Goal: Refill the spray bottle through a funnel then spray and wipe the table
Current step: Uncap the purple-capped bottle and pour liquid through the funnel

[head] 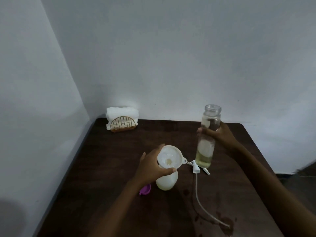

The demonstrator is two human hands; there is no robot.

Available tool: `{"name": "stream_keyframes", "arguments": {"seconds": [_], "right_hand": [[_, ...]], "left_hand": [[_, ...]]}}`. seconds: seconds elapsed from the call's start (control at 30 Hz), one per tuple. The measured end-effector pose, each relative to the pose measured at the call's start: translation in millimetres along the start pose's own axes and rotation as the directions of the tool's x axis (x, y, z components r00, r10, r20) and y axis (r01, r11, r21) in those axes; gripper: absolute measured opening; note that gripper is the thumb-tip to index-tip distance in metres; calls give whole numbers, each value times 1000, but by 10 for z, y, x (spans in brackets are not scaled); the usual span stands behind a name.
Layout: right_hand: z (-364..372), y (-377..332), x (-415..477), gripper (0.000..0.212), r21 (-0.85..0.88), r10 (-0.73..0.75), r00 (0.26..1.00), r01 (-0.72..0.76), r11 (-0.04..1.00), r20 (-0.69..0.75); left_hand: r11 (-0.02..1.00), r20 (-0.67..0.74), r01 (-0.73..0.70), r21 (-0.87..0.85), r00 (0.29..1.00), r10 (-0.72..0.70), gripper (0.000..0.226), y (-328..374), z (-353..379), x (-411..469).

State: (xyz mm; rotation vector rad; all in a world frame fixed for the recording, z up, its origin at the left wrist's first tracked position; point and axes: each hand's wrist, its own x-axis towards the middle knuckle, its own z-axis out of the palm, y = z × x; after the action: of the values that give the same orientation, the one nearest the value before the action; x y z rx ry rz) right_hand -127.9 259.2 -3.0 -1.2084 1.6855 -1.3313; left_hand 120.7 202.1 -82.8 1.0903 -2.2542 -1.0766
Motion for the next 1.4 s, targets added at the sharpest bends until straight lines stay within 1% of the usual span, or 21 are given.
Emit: {"name": "stream_keyframes", "arguments": {"seconds": [0.07,0.13,0.17,0.23,0.27,0.33,0.43,0.47,0.53,0.6,0.67,0.7,0.77,0.83,0.93,1.07,1.27,1.4], "right_hand": [[-10,9,-1,53,119,21,999,-15,993,-44],[-14,14,-1,52,221,34,998,-21,975,-54],[-17,21,1,55,263,36,998,-21,965,-53],[-21,23,-1,58,293,47,997,-29,956,-55],[-24,16,-5,56,285,51,997,-33,958,-55],[-28,-7,-19,46,216,54,998,-45,975,-39],[-7,-19,-26,31,-26,30,999,-29,999,41],[17,-20,-30,32,-112,23,997,-14,994,74],[76,-1,-24,45,-295,13,991,26,955,130],[131,40,-13,61,-474,14,977,90,876,211],[182,85,-12,76,-589,35,965,129,798,259],[207,103,-17,79,-624,47,963,134,770,264],[259,97,-42,68,-679,35,959,172,714,280],[306,53,-76,58,-740,27,949,227,634,314],[345,36,-114,57,-816,29,946,262,515,322],[374,119,-109,55,-852,-51,936,338,400,347],[355,227,-65,49,-879,-154,923,384,282,353],[342,246,-51,49,-880,-187,916,395,265,355]], "left_hand": [[1000,5,-2,-7,1000,2,90,6,-4,-1],[1000,11,-2,-7,1000,2,91,8,-6,-4],[1000,14,2,-3,1000,-2,93,3,-4,-4],[1000,11,8,0,1000,-8,96,-5,3,0],[1000,11,9,-3,1000,-9,96,-7,5,2],[1000,18,11,-7,1000,-10,96,-17,6,5],[1000,30,14,-2,999,-14,97,-20,1,0],[1000,26,13,-1,1000,-13,95,-12,1,-3],[1000,9,13,3,1000,-13,91,6,-3,-13],[1000,-1,10,5,1000,-10,89,22,-10,-22],[1000,9,9,0,1000,-9,90,34,-23,-28],[1000,15,12,-3,1000,-12,91,36,-26,-26],[1000,17,12,-3,1000,-12,91,33,-25,-26],[1000,16,9,2,1000,-9,91,27,-20,-26],[1000,19,9,5,1000,-10,93,22,-7,-17],[1000,33,13,2,999,-13,97,8,-9,-11],[1000,36,11,-8,999,-11,96,2,-6,-5],[1000,36,12,-2,999,-12,97,0,-6,-11]]}}
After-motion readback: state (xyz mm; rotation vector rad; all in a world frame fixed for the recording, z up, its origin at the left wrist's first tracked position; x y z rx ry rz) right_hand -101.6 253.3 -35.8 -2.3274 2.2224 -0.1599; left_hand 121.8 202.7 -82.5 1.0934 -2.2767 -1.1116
